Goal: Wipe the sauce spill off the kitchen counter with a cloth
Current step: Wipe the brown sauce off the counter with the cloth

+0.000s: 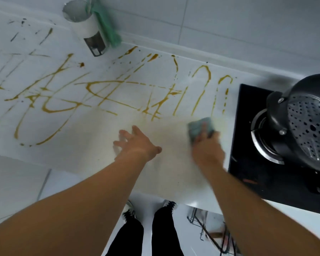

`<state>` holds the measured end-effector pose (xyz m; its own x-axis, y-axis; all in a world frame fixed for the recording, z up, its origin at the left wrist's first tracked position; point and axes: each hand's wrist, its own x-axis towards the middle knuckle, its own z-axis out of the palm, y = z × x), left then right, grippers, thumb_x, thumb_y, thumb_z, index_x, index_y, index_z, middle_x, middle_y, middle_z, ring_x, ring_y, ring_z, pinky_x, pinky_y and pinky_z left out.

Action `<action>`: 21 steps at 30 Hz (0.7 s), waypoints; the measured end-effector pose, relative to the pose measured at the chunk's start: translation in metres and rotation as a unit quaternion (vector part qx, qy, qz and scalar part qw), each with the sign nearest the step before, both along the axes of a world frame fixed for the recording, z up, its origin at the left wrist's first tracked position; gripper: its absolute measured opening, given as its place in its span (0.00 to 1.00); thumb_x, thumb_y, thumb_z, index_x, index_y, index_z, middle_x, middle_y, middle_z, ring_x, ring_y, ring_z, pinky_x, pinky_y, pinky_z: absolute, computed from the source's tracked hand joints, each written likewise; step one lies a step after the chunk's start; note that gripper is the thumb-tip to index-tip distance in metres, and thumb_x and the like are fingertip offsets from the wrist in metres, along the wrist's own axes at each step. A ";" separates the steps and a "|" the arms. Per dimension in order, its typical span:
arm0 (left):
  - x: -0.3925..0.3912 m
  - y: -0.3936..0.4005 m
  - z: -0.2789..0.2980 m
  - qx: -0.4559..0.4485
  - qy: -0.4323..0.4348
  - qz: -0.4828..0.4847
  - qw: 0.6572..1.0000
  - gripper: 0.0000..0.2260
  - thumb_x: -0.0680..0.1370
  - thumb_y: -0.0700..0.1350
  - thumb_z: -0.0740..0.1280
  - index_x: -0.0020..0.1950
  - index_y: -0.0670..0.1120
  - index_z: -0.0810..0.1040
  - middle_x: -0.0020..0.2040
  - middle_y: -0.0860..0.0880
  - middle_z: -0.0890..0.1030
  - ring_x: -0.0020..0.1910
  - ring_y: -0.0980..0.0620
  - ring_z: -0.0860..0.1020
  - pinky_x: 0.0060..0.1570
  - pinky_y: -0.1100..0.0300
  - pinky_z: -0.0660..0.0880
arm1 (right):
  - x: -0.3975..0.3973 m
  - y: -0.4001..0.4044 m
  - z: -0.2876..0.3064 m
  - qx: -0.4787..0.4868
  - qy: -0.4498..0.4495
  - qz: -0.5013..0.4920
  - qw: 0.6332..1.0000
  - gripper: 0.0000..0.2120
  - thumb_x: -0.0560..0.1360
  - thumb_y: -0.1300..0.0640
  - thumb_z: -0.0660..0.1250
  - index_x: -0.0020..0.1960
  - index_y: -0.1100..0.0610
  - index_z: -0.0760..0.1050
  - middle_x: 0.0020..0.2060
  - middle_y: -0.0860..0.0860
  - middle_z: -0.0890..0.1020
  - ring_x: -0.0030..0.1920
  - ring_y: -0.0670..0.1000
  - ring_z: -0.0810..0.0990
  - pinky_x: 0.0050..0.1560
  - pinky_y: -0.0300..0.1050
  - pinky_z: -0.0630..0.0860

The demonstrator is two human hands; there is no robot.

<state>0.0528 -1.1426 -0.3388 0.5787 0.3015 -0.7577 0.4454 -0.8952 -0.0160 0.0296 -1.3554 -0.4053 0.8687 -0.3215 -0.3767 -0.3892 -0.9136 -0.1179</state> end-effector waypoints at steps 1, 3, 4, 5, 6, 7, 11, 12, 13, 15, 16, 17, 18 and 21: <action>0.001 -0.009 -0.002 0.016 0.016 0.016 1.000 0.60 0.69 0.75 0.69 0.83 0.45 0.37 0.82 0.34 0.43 0.81 0.32 0.48 0.75 0.34 0.57 | -0.025 0.013 0.001 0.020 -0.013 0.082 0.996 0.30 0.84 0.42 0.52 0.84 0.41 0.49 0.71 0.58 0.67 0.57 0.64 0.80 0.54 0.57 0.79; 0.003 -0.023 -0.005 0.035 0.034 0.078 0.996 0.65 0.66 0.77 0.68 0.82 0.43 0.35 0.81 0.33 0.40 0.81 0.32 0.47 0.77 0.35 0.52 | -0.053 0.008 0.005 0.006 0.006 0.227 0.974 0.30 0.84 0.39 0.52 0.84 0.39 0.50 0.68 0.56 0.68 0.52 0.61 0.81 0.46 0.54 0.80; 0.004 -0.027 -0.006 0.039 0.037 0.103 0.993 0.66 0.65 0.78 0.68 0.82 0.42 0.34 0.81 0.33 0.39 0.81 0.31 0.47 0.77 0.35 0.51 | -0.042 -0.010 0.008 -0.007 0.003 0.256 0.967 0.30 0.83 0.39 0.50 0.84 0.39 0.50 0.68 0.55 0.68 0.52 0.61 0.81 0.45 0.54 0.79; 0.005 -0.029 -0.007 0.041 0.037 0.115 0.992 0.66 0.65 0.77 0.69 0.82 0.42 0.34 0.81 0.33 0.38 0.81 0.31 0.45 0.77 0.35 0.50 | -0.019 -0.030 0.007 -0.028 0.005 0.233 0.972 0.30 0.83 0.39 0.47 0.84 0.41 0.50 0.70 0.55 0.67 0.55 0.61 0.80 0.48 0.54 0.79; 0.007 -0.031 -0.009 0.043 0.036 0.122 0.991 0.66 0.66 0.77 0.69 0.82 0.42 0.33 0.81 0.32 0.37 0.81 0.32 0.44 0.78 0.34 0.49 | 0.009 -0.047 0.005 -0.043 0.020 0.157 0.986 0.30 0.84 0.40 0.45 0.85 0.44 0.48 0.73 0.56 0.66 0.59 0.63 0.79 0.51 0.55 0.77; 0.009 -0.032 -0.009 0.042 0.038 0.126 0.990 0.66 0.66 0.76 0.70 0.82 0.42 0.33 0.81 0.32 0.37 0.81 0.32 0.43 0.78 0.34 0.48 | 0.031 -0.061 0.004 -0.050 0.045 0.053 0.996 0.30 0.85 0.41 0.44 0.85 0.47 0.45 0.75 0.59 0.64 0.62 0.65 0.78 0.54 0.56 0.76; 0.014 -0.041 -0.011 0.057 0.051 0.147 0.986 0.69 0.64 0.76 0.73 0.81 0.40 0.32 0.81 0.32 0.37 0.80 0.28 0.46 0.78 0.33 0.49 | 0.048 -0.029 0.006 0.006 0.033 -0.036 0.999 0.34 0.85 0.47 0.53 0.85 0.53 0.42 0.77 0.62 0.61 0.67 0.67 0.74 0.58 0.58 0.74; 0.015 -0.043 -0.013 0.065 0.052 0.145 0.986 0.70 0.63 0.76 0.73 0.81 0.40 0.33 0.81 0.31 0.38 0.80 0.28 0.47 0.78 0.33 0.50 | 0.032 -0.016 0.004 0.017 0.026 0.032 0.999 0.34 0.85 0.46 0.52 0.85 0.52 0.41 0.76 0.62 0.61 0.65 0.66 0.75 0.57 0.57 0.76; 0.017 -0.044 -0.015 0.072 0.049 0.140 0.986 0.71 0.62 0.77 0.73 0.81 0.39 0.33 0.81 0.31 0.39 0.80 0.29 0.47 0.77 0.33 0.51 | 0.020 -0.013 0.002 0.005 0.020 0.105 0.994 0.34 0.86 0.44 0.51 0.85 0.52 0.40 0.74 0.62 0.62 0.62 0.64 0.78 0.54 0.56 0.78; 0.017 -0.043 -0.020 0.078 0.046 0.133 0.987 0.71 0.61 0.77 0.72 0.81 0.38 0.33 0.81 0.30 0.40 0.80 0.28 0.46 0.77 0.32 0.51 | 0.023 -0.034 0.002 -0.011 0.025 0.153 0.988 0.33 0.86 0.41 0.49 0.85 0.51 0.40 0.72 0.60 0.64 0.58 0.63 0.80 0.49 0.53 0.76; 0.016 -0.042 -0.022 0.076 0.046 0.132 0.987 0.72 0.61 0.78 0.72 0.81 0.38 0.33 0.81 0.30 0.40 0.80 0.28 0.46 0.77 0.31 0.51 | 0.040 -0.049 0.004 -0.016 0.039 0.117 0.992 0.33 0.86 0.41 0.48 0.85 0.51 0.41 0.72 0.60 0.64 0.59 0.65 0.80 0.51 0.54 0.75; 0.017 -0.042 -0.024 0.075 0.045 0.131 0.988 0.72 0.60 0.78 0.72 0.80 0.37 0.33 0.81 0.30 0.40 0.80 0.27 0.45 0.76 0.31 0.51 | 0.060 -0.064 0.004 -0.018 0.046 0.051 0.997 0.33 0.86 0.41 0.48 0.85 0.51 0.41 0.73 0.61 0.63 0.62 0.67 0.78 0.55 0.57 0.75; 0.018 -0.042 -0.027 0.074 0.045 0.131 0.988 0.72 0.60 0.78 0.72 0.80 0.37 0.33 0.80 0.30 0.39 0.80 0.27 0.45 0.76 0.30 0.50 | 0.081 -0.076 0.001 -0.023 0.045 -0.024 0.998 0.33 0.86 0.41 0.47 0.85 0.52 0.39 0.75 0.63 0.62 0.65 0.68 0.76 0.59 0.59 0.74; 0.021 -0.041 -0.035 0.064 0.050 0.148 0.986 0.74 0.59 0.78 0.73 0.79 0.36 0.31 0.80 0.29 0.37 0.79 0.25 0.43 0.75 0.28 0.49 | 0.111 -0.059 0.009 0.000 0.045 -0.114 0.992 0.34 0.86 0.42 0.49 0.85 0.52 0.39 0.78 0.63 0.60 0.69 0.67 0.73 0.63 0.60 0.73</action>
